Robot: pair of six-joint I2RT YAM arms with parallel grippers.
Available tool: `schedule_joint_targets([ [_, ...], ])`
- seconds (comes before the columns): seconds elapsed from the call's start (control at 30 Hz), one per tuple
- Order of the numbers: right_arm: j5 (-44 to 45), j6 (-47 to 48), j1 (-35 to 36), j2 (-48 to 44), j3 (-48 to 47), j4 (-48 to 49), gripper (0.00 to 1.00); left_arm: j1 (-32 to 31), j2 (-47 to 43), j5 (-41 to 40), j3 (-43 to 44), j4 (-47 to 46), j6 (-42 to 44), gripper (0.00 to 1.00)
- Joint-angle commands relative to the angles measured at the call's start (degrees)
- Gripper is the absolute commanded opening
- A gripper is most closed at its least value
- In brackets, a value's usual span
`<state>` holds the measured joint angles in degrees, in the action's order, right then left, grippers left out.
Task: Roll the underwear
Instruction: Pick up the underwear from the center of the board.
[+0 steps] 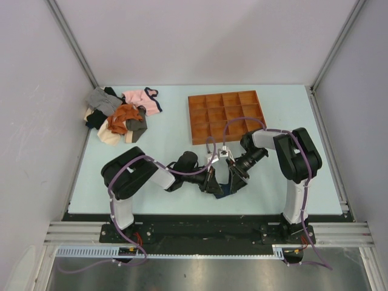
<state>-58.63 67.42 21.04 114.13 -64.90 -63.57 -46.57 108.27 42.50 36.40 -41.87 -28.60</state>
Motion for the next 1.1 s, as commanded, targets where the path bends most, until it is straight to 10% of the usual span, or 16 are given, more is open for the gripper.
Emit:
schedule_joint_targets([
  [0.0,4.5,-1.3,0.7,0.8,0.5,-1.8,0.61,1.2,2.8,-9.0,-3.0,10.5,2.6,0.12],
  [0.43,3.3,-2.6,0.1,0.7,0.2,-0.9,0.01,1.2,-2.2,-11.2,-5.1,8.3,1.4,0.32],
  [0.63,0.0,2.1,-2.1,-1.4,0.2,-3.7,0.00,1.9,-17.3,-17.4,-7.7,9.2,2.2,0.58],
  [1.07,-0.4,-6.1,-7.4,-14.7,-0.1,5.5,0.00,7.4,-48.6,-29.4,-13.6,25.6,8.3,0.79],
])
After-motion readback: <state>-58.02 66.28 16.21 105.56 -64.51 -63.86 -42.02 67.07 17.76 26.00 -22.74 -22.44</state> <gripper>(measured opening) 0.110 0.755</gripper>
